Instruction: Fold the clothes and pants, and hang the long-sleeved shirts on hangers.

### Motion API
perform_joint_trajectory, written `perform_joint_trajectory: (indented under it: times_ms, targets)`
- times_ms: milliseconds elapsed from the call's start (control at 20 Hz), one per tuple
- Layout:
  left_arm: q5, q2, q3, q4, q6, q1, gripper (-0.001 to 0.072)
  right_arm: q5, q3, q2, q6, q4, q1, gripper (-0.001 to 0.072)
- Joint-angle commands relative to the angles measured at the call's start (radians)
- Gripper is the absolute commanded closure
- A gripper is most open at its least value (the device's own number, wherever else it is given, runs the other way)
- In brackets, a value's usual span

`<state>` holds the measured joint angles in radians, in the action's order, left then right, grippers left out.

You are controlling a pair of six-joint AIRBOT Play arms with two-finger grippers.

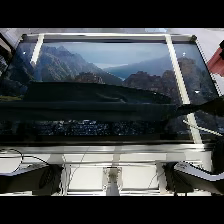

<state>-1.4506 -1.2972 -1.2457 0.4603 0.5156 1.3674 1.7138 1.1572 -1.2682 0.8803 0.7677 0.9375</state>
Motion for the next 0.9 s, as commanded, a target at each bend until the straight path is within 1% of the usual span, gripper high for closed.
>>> perform_joint_trajectory:
  times_ms: [0, 50, 150, 250, 350, 450, 550, 600, 650, 700, 750, 800, 850]
  targets:
    - [0.030, -0.001, 0.000, -0.041, 0.000, 0.016, 0.0680, -0.106, 0.003, 0.002, 0.089, -0.016, 0.011, 0.0692]
    - [0.030, -0.002, 0.000, -0.041, 0.000, 0.015, 0.0680, -0.124, 0.003, 0.002, 0.109, -0.010, 0.011, 0.0692]
    - [0.025, -0.011, 0.000, -0.012, 0.001, 0.000, 0.0680, -0.122, 0.003, 0.002, 0.111, -0.005, 0.011, 0.0692]
    - [0.025, -0.016, 0.006, 0.101, 0.000, -0.038, 0.0680, -0.105, 0.003, 0.002, 0.111, 0.029, 0.009, 0.0692]
    - [0.025, -0.022, 0.009, 0.254, 0.001, -0.093, 0.0680, -0.088, 0.003, 0.002, 0.111, 0.102, 0.009, 0.0692]
    - [0.025, -0.030, 0.014, 0.352, 0.001, -0.143, 0.0680, -0.077, 0.003, 0.002, 0.130, 0.197, 0.009, 0.0693]
    - [0.027, -0.031, 0.014, 0.393, 0.001, -0.174, 0.0680, -0.078, 0.003, 0.002, 0.154, 0.274, 0.009, 0.0693]
    - [0.038, -0.031, 0.014, 0.393, 0.002, -0.180, 0.0681, -0.080, 0.003, 0.002, 0.157, 0.287, 0.009, 0.0692]
    - [0.058, -0.031, 0.013, 0.393, 0.015, -0.189, 0.0681, -0.080, 0.003, 0.002, 0.161, 0.282, 0.009, 0.0693]
    - [0.087, -0.031, 0.013, 0.393, 0.051, -0.201, 0.0681, -0.080, 0.003, 0.001, 0.189, 0.269, 0.009, 0.0692]
    - [0.119, -0.031, 0.013, 0.397, 0.089, -0.215, 0.0681, -0.084, 0.003, 0.000, 0.261, 0.255, 0.009, 0.0693]
    - [0.163, -0.031, 0.013, 0.417, 0.137, -0.238, 0.0681, -0.092, 0.003, -0.002, 0.311, 0.250, 0.002, 0.0693]
    - [0.216, -0.031, 0.013, 0.457, 0.198, -0.270, 0.0682, -0.109, 0.003, -0.002, 0.327, 0.251, -0.011, 0.0693]
